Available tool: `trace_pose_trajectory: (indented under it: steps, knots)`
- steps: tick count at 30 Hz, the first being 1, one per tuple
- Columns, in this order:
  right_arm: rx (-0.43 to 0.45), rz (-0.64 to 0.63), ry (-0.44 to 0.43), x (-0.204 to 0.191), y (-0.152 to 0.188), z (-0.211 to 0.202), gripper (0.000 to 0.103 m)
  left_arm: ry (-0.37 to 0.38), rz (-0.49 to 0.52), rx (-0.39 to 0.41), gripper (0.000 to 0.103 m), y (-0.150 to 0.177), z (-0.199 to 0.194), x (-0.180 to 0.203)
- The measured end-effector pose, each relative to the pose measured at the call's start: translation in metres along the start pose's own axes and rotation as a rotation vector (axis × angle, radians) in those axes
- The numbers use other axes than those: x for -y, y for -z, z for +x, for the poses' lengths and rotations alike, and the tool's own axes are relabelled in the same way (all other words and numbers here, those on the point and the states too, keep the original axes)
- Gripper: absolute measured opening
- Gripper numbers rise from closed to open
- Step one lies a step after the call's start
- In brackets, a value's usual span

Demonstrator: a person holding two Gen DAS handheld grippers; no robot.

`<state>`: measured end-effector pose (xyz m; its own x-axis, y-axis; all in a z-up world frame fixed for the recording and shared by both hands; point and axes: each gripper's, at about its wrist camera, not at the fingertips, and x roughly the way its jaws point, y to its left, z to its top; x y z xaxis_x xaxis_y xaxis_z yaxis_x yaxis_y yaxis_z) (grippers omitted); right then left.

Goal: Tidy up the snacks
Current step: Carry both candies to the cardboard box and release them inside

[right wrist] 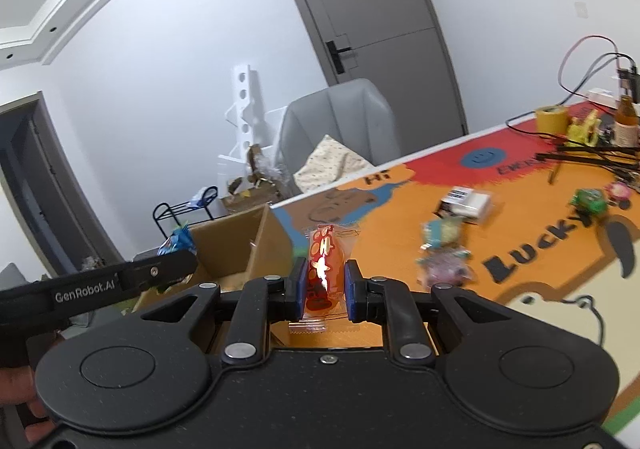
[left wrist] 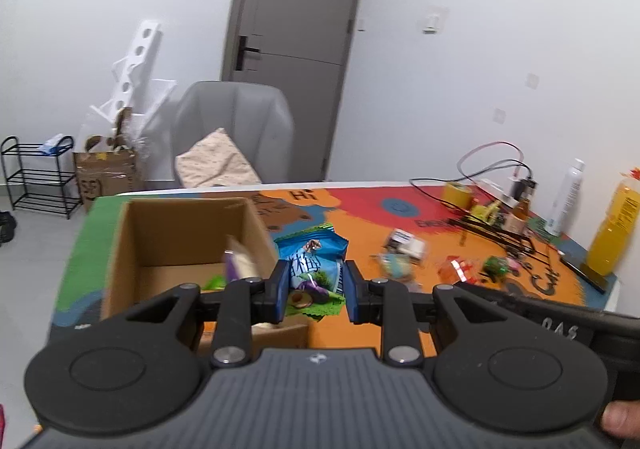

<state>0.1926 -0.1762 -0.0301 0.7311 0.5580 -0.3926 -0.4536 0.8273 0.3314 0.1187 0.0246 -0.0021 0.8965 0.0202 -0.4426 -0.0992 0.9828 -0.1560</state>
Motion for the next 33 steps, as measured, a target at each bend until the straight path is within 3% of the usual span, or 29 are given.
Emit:
trace_pose_trajectory:
  steps: [16, 33]
  knots:
    - [-0.027, -0.013, -0.084, -0.029, -0.016, 0.042, 0.017, -0.136, -0.080, 0.013, 0.027, -0.014, -0.001, -0.074]
    - [-0.107, -0.046, -0.162, -0.065, -0.015, 0.092, 0.017, -0.159, -0.161, -0.048, 0.031, -0.008, 0.018, -0.109]
